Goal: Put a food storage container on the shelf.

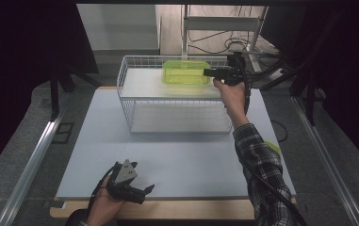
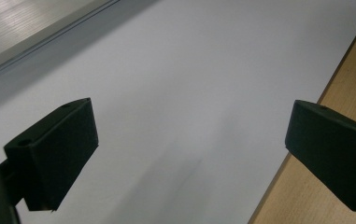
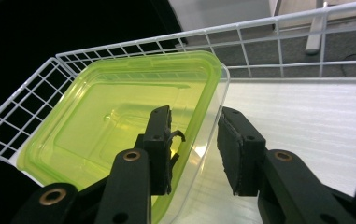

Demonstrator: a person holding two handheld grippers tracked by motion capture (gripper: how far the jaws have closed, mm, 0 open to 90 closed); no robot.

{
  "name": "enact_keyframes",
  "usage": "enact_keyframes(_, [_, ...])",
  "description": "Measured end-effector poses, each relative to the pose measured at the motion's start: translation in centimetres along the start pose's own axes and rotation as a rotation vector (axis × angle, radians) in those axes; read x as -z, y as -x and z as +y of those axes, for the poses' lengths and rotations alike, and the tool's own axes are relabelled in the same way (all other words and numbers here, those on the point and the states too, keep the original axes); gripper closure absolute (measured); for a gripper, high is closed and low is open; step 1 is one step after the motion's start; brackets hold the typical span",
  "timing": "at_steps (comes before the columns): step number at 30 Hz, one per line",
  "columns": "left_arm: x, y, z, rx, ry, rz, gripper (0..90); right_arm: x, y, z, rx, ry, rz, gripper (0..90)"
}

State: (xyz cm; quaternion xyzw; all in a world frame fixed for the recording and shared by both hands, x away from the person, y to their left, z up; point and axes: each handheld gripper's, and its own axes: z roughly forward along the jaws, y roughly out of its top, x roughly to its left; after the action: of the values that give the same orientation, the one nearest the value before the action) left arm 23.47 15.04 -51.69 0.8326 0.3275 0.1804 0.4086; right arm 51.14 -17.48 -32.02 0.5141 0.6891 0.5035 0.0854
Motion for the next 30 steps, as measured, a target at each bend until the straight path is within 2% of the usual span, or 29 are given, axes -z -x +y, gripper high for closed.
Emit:
enact_keyframes(2, [0.0,0.0,0.0,-0.001,0.0,0.0,2.7,-0.1,0.0,0.0,0.024,0.005,-0.029,59.6])
enact_keyframes(8, [0.1,0.0,0.0,0.002,0.008,0.001,2.7,0.1,-0.5,0.2,0.066,0.016,-0.033,50.8])
enact_keyframes(16, [0.4,-0.4,0.0,0.045,0.051,-0.015,3.3,1.6,-1.1,-0.2,0.141,0.019,0.02,32.7])
enact_keyframes(18, [0.4,-0.4,0.0,0.044,0.053,-0.013,3.3,1.9,-1.3,-0.5,0.179,0.018,0.026,27.6])
enact_keyframes(24, [0.4,-0.6,0.0,0.061,0.065,-0.018,3.3,2.7,-1.8,-1.7,0.229,0.017,0.056,19.7])
enact_keyframes(30, [0.4,-0.7,0.0,0.089,0.066,-0.021,3.4,3.4,-1.8,-3.0,0.254,0.026,0.081,14.7])
